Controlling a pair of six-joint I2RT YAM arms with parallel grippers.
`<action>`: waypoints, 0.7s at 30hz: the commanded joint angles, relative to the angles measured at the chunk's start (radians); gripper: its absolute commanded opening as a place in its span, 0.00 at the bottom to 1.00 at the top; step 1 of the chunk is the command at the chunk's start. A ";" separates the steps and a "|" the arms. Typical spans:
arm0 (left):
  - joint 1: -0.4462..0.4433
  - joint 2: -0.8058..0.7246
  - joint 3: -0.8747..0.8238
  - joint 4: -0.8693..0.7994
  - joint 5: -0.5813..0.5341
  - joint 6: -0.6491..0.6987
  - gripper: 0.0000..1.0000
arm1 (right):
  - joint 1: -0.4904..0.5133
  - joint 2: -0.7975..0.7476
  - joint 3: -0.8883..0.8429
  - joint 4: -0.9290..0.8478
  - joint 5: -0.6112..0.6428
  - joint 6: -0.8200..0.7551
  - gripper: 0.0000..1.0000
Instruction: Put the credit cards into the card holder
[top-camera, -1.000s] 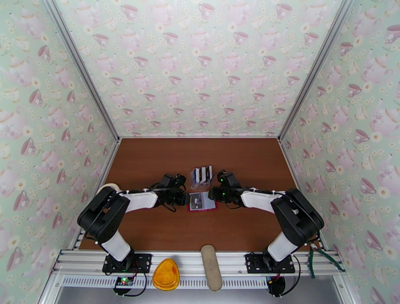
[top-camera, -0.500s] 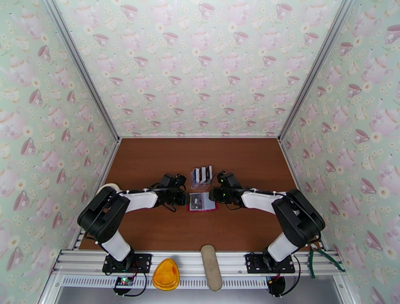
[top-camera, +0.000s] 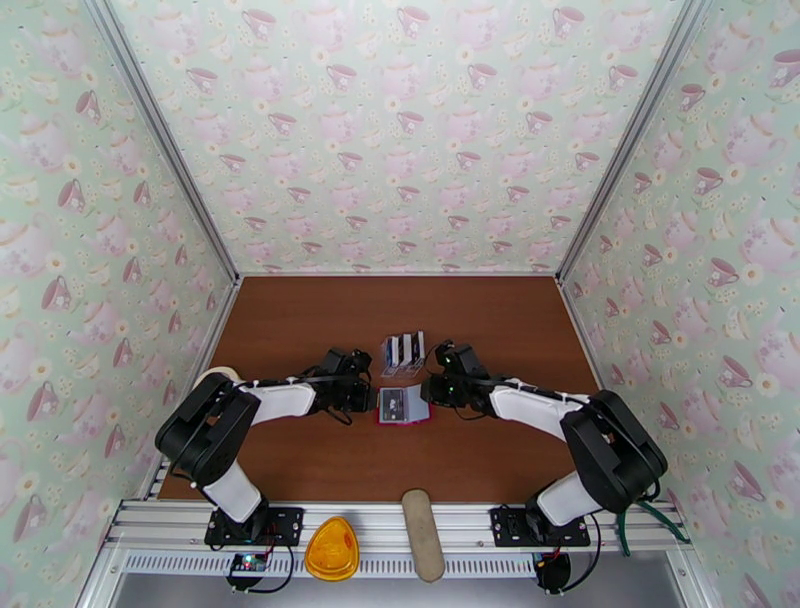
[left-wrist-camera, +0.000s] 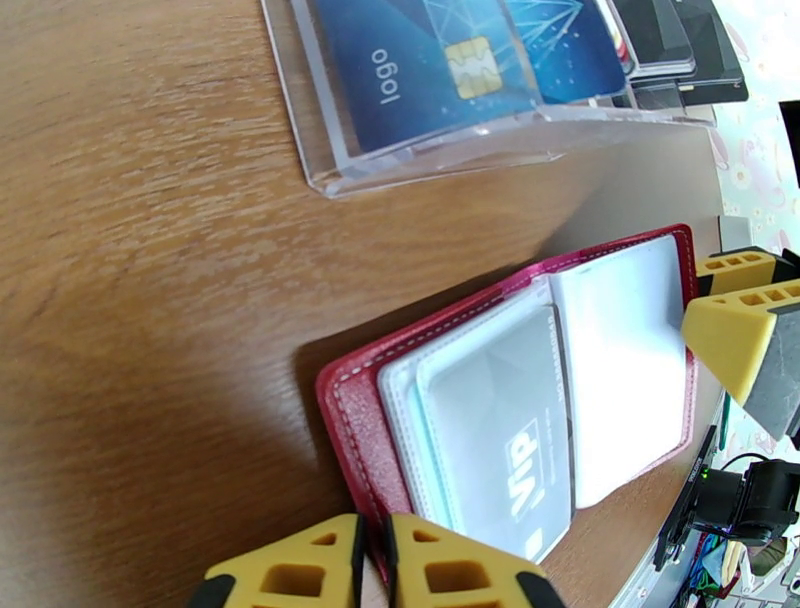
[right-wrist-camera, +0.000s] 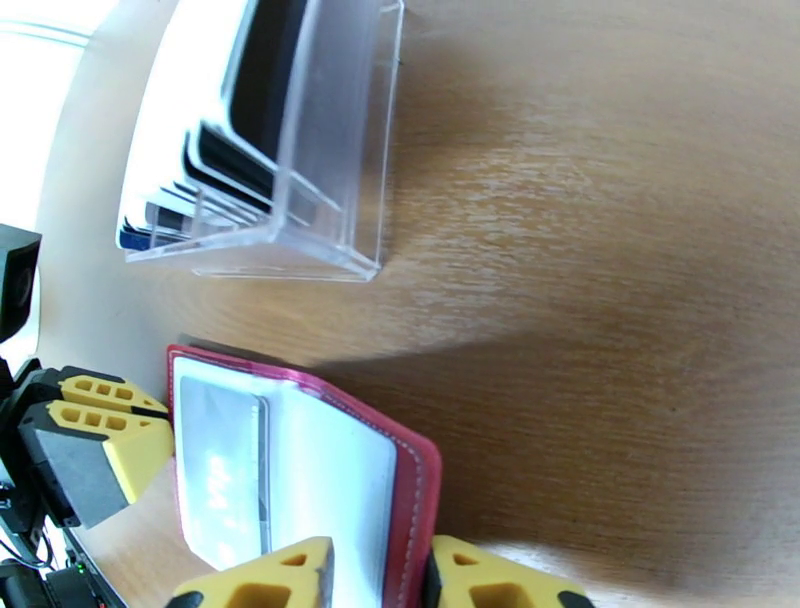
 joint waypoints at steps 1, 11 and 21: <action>-0.009 0.020 -0.010 -0.041 -0.002 -0.002 0.14 | 0.005 -0.029 0.001 -0.024 -0.027 0.008 0.27; -0.009 0.026 -0.010 -0.034 0.008 -0.006 0.09 | 0.008 -0.076 0.005 -0.014 -0.066 0.037 0.20; -0.009 0.024 -0.012 -0.031 0.013 -0.008 0.05 | 0.044 -0.063 0.043 -0.014 -0.072 0.051 0.14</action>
